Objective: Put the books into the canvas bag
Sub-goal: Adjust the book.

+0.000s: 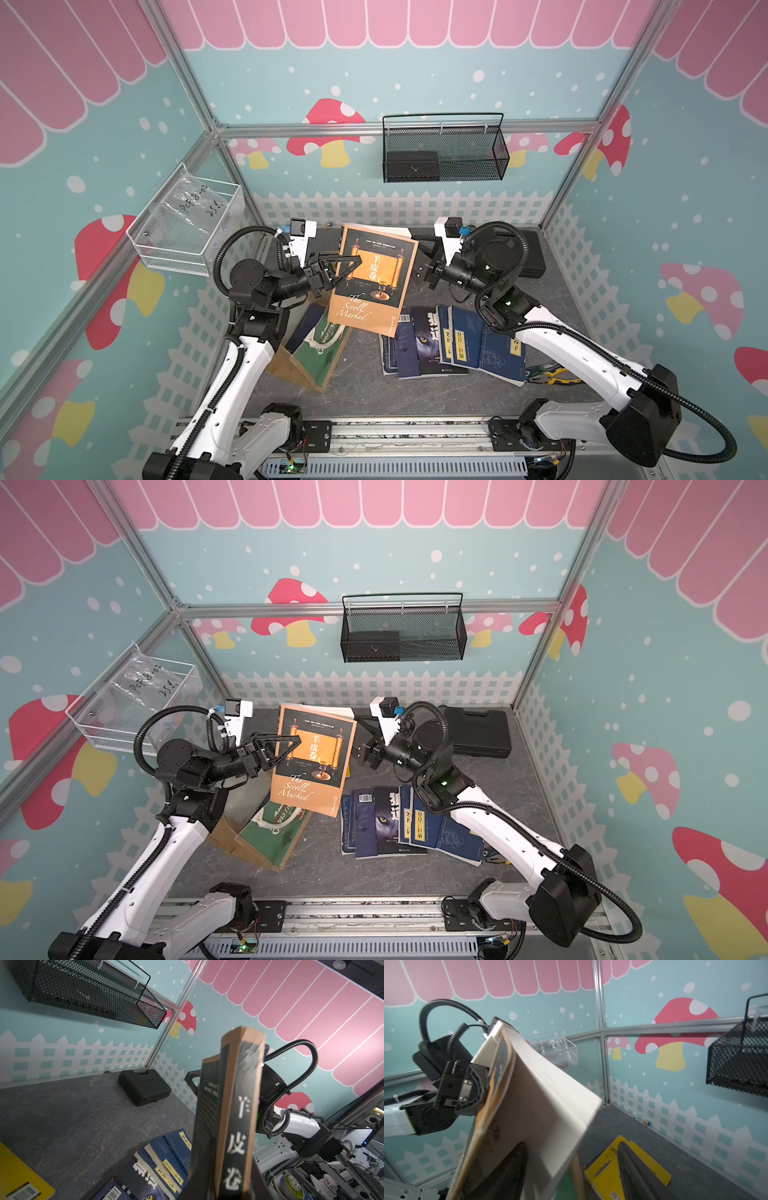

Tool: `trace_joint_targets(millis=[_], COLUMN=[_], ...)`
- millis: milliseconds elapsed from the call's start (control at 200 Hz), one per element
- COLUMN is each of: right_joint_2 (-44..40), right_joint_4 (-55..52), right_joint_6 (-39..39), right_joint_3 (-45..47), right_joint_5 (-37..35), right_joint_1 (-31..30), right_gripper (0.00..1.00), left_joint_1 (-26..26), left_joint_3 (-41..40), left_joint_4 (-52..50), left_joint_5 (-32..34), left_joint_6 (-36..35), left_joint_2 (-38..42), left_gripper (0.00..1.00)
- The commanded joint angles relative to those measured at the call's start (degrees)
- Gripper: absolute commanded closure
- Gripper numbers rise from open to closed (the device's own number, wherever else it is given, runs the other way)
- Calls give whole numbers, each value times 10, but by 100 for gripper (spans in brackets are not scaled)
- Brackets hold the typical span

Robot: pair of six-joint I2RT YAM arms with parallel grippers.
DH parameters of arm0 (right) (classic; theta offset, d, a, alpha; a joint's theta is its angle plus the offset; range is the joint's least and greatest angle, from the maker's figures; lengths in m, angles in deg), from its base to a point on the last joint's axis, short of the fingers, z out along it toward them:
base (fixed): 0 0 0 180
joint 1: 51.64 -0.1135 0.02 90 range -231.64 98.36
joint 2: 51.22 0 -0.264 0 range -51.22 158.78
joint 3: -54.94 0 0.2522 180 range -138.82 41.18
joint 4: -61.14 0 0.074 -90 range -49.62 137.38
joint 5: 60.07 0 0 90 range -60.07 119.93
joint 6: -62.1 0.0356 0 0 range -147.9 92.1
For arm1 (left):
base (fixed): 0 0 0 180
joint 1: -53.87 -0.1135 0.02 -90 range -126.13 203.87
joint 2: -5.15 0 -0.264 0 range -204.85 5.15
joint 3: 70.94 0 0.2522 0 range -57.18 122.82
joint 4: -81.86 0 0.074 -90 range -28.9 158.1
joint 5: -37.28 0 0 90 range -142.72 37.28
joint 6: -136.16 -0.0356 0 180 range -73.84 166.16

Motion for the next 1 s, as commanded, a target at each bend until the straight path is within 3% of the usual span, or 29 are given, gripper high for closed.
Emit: trace_joint_targets(millis=[0,100,120,145,330,515,695,856,991], right_joint_2=[-21,-47,-52,-60,-108,-125,-65,-2,11], right_joint_4=[-59,-71,-71,-69,-69,-20,94,141,162], right_joint_6=[-32,-56,-61,-64,-65,-8,81,111,123], right_joint_3=[39,58,62,67,72,84,95,81,75], right_joint_5=[-45,-7,6,15,90,165,170,166,181], right_joint_1=[15,22,22,22,22,22,20,21,23], right_gripper=[23,16,3,1,0,1,0,0,1], left_joint_1=[1,-2,-2,-1,-1,2,31,75,80], left_joint_3=[-2,0,0,-1,-2,10,20,26,25], left_joint_4=[92,52,49,52,96,-17,8,9,-2], left_joint_5=[-17,-13,-13,-15,-42,-23,-38,-60,-71], left_joint_6=[52,22,20,21,52,-34,-16,-18,-29], left_joint_2=[2,9,11,10,1,24,16,13,19], left_gripper=[100,100,100,100,100,100,100,100,100])
